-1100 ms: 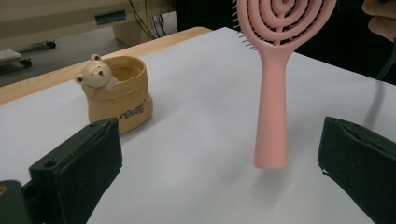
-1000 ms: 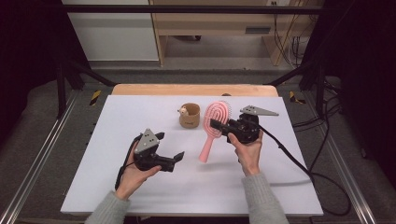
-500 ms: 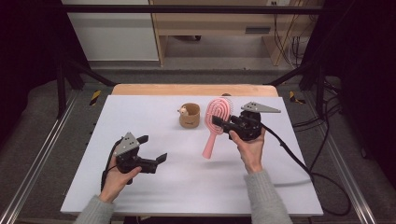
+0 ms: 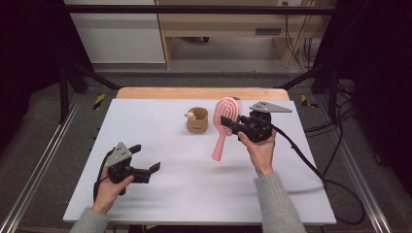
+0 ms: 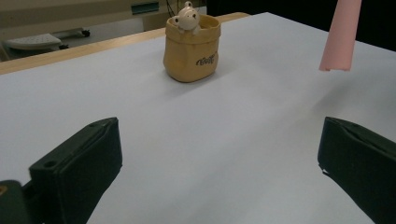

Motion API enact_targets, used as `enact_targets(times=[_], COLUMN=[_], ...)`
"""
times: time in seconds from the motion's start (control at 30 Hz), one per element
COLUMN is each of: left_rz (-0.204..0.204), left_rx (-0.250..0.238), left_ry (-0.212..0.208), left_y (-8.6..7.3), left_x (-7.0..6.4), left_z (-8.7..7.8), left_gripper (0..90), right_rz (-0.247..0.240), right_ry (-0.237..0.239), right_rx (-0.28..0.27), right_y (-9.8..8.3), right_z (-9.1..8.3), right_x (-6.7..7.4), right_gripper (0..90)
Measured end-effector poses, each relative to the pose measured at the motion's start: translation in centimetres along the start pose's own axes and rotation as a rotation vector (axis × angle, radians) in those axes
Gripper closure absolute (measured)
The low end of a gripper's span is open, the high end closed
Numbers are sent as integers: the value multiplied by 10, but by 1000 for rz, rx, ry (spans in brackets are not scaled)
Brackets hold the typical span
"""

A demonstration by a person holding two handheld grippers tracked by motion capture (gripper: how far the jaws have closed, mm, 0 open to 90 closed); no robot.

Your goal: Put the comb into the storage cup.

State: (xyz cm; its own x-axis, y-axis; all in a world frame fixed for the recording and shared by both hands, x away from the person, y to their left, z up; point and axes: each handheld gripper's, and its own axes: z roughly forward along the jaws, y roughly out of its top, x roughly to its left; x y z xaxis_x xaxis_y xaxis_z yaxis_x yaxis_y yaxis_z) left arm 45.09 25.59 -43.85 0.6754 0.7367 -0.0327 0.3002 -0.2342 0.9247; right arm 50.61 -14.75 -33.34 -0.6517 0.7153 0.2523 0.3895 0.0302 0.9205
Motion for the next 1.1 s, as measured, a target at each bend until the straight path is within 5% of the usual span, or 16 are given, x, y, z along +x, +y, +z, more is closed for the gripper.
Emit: enact_targets(times=[1.1], left_rz=[-18], left_rx=[31], left_ry=[44], left_y=[-24], left_x=[21], left_z=[-10], left_gripper=[0], right_rz=[-52], right_ry=[-68], right_rx=[-31], right_y=[24], right_z=[20], right_x=[-4], right_gripper=[632])
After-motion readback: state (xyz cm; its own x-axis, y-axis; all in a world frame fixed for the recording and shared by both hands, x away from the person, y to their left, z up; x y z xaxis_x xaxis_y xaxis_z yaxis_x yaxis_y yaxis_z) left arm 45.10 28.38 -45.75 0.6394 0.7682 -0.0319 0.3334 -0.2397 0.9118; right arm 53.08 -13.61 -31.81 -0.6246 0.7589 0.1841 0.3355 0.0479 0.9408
